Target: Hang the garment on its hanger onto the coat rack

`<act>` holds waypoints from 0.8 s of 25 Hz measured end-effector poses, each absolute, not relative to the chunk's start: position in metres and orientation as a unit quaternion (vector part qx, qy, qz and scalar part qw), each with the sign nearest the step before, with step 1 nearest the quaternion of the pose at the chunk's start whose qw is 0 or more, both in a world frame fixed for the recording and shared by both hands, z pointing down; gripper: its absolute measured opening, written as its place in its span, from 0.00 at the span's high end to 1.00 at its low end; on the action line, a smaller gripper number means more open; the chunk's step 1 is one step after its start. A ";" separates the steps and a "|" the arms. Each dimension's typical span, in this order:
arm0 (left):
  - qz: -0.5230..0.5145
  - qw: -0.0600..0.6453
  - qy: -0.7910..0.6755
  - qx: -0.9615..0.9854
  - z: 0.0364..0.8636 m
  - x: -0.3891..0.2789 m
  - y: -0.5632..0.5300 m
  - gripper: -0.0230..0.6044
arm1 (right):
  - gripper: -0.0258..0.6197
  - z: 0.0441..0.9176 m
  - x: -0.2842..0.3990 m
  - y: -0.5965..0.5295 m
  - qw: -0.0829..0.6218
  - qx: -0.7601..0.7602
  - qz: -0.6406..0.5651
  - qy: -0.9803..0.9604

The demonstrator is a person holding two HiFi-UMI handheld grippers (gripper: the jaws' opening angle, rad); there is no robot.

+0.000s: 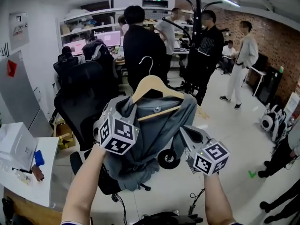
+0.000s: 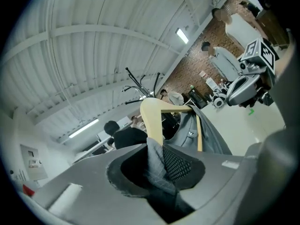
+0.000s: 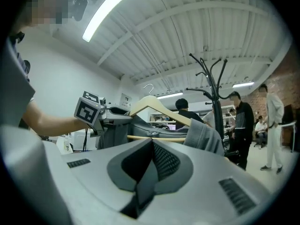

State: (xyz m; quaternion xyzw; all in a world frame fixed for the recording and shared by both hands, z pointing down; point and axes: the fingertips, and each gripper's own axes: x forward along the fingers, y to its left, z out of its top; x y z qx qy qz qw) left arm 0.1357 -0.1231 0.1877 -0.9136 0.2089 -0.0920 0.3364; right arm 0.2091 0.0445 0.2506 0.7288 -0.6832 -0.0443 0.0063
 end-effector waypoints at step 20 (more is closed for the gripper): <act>-0.036 0.332 0.093 -0.938 0.163 0.280 -0.005 0.79 | 0.96 0.226 0.311 0.153 0.007 0.789 -0.068 -0.610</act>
